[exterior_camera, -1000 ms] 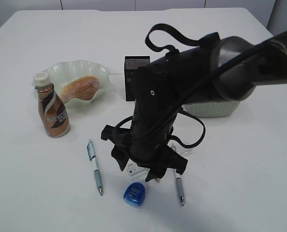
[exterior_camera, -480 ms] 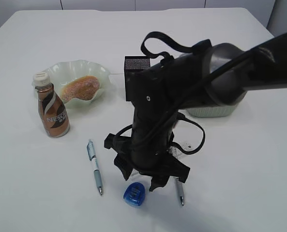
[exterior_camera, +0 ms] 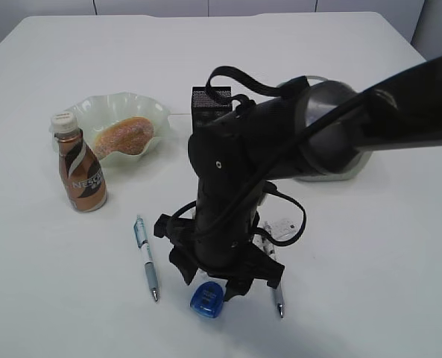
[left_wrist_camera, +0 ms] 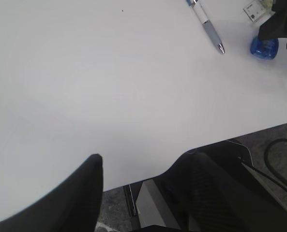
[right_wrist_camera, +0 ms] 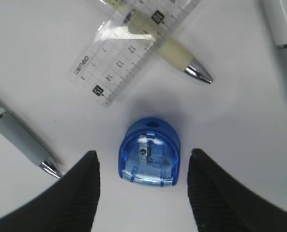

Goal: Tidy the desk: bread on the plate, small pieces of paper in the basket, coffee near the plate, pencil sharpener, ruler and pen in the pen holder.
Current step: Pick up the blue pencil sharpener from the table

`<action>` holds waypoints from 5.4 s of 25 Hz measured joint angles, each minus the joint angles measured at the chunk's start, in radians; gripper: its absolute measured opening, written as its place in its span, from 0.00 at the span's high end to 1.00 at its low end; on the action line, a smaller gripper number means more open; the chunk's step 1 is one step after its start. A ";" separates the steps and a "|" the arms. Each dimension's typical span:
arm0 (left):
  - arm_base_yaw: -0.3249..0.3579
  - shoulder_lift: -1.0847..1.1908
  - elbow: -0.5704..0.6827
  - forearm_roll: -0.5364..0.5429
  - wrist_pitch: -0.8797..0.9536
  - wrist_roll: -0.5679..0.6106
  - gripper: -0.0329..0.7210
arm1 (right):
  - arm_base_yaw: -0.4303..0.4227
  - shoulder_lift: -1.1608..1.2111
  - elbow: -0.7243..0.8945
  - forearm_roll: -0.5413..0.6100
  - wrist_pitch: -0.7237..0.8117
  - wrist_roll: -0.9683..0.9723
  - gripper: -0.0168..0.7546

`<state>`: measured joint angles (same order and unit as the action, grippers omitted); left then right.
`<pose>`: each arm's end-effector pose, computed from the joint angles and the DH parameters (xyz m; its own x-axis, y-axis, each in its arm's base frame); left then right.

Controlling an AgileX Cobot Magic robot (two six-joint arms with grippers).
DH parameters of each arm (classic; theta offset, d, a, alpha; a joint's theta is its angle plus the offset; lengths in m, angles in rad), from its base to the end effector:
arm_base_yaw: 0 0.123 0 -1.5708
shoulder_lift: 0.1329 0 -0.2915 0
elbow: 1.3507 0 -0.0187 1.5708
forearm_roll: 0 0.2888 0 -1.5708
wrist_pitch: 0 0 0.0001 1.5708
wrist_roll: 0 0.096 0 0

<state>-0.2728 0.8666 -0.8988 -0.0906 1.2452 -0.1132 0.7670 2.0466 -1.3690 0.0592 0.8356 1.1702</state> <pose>0.1597 -0.0532 0.3349 -0.9031 0.1060 -0.4163 0.1778 0.9744 -0.1377 0.3073 0.3020 0.1220 -0.9045 0.4264 -0.0106 0.4201 0.8948 0.1511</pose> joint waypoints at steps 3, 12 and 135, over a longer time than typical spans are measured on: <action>0.000 0.000 0.000 0.000 0.000 0.000 0.39 | 0.000 0.012 -0.002 0.000 -0.002 0.000 0.39; 0.000 0.000 0.000 0.000 0.000 0.000 0.39 | 0.000 0.031 -0.003 0.002 -0.004 0.000 0.39; 0.000 0.000 0.000 0.010 0.000 0.000 0.39 | 0.000 0.101 -0.086 -0.059 0.196 -0.571 0.55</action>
<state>-0.2728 0.8666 -0.8988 -0.0808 1.2452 -0.1132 0.7670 2.1476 -1.4554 0.0000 1.0316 0.5996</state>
